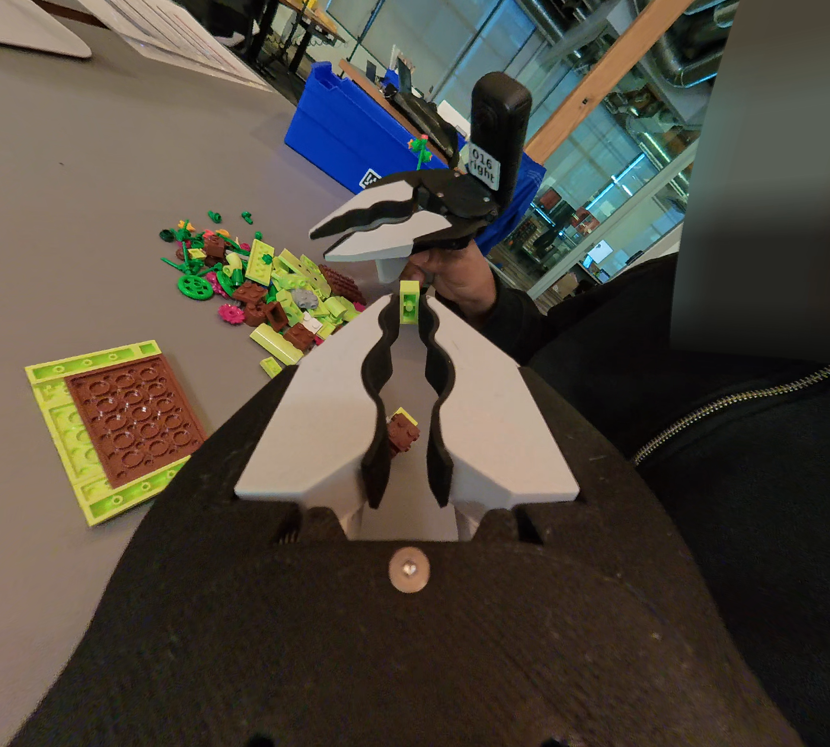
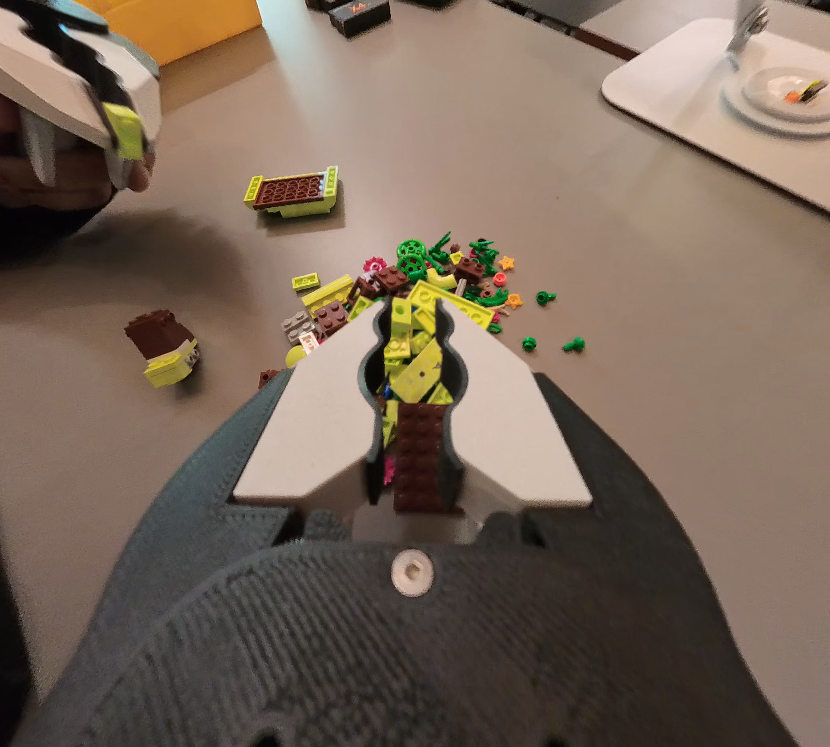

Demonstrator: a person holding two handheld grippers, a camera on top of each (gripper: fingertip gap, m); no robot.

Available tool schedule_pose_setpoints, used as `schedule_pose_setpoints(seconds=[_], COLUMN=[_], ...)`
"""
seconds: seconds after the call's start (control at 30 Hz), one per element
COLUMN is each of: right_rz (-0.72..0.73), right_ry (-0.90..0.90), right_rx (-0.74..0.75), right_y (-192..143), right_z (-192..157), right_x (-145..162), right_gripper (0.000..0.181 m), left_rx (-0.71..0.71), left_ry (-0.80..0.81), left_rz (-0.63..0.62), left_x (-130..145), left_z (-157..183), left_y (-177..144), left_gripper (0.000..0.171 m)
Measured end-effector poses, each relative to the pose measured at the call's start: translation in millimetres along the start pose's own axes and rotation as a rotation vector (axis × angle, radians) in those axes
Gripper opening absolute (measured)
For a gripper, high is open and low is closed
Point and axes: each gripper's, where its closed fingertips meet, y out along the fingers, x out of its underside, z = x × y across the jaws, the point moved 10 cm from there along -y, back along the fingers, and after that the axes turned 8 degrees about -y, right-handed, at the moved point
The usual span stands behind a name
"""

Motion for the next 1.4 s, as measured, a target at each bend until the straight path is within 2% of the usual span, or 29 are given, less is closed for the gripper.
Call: schedule_pose_setpoints(seconds=[0.17, 0.33, 0.43, 0.47, 0.53, 0.6, 0.73, 0.8, 0.87, 0.97, 1.0, 1.1, 1.17, 1.23, 1.4], right_rz=[0.089, 0.121, 0.117, 0.116, 0.115, 0.114, 0.109, 0.113, 0.117, 0.084, 0.065, -0.026, -0.097, -0.145, -0.133], right_ry=[-0.011, -0.013, -0.049, -0.063, -0.087, -0.108, -0.152, -0.174, -0.204, -0.247, -0.261, -0.296, -0.323, -0.356, -0.353], right_rx=[0.003, -0.029, -0.027, -0.022, -0.014, -0.005, -0.013, -0.077, -0.178, -0.352, -0.399, -0.499, -0.519, -0.515, -0.51], right_y=[-10, -13, -14, -14, -15, -16, -16, -14, -10, 0, 4, 15, 21, 25, 26], right_z=[1, -1, -5, -7, -10, -12, -15, -22, -35, -59, -67, -83, -89, -91, -93], right_x=[-7, -9, -11, -11, -13, -13, -14, -14, -15, -12, -11, -2, 4, 8, 8], right_gripper=[0.022, 0.026, 0.026, 0.026, 0.026, 0.026, 0.024, 0.025, 0.027, 0.034, 0.04, 0.046, 0.045, 0.04, 0.023], left_rx=[-0.08, -0.409, -0.534, -0.535, -0.505, -0.481, -0.417, -0.389, -0.296, -0.119, -0.099, -0.124, -0.125, -0.125, -0.163], left_ry=[0.039, 0.14, 0.256, 0.278, 0.268, 0.266, 0.283, 0.285, 0.296, 0.328, 0.359, 0.463, 0.455, 0.461, 0.502], left_rz=[-0.032, -0.233, -0.295, -0.304, -0.302, -0.264, -0.183, -0.152, -0.153, -0.272, -0.329, -0.448, -0.533, -0.564, -0.607], left_x=[1, 0, 6, 8, 9, 6, -2, -5, -8, -2, 3, 24, 36, 40, 45], left_z=[-5, -24, -27, -27, -26, -25, -20, -17, -8, 8, 10, 7, 4, 5, 6], left_y=[10, 50, 69, 73, 76, 69, 42, 28, 20, 18, 18, 19, 23, 27, 31], left_gripper=[0.004, 0.004, 0.005, 0.008, 0.026, 0.034, 0.034, 0.034, 0.033, 0.041, 0.047, 0.047, 0.047, 0.048, 0.043])
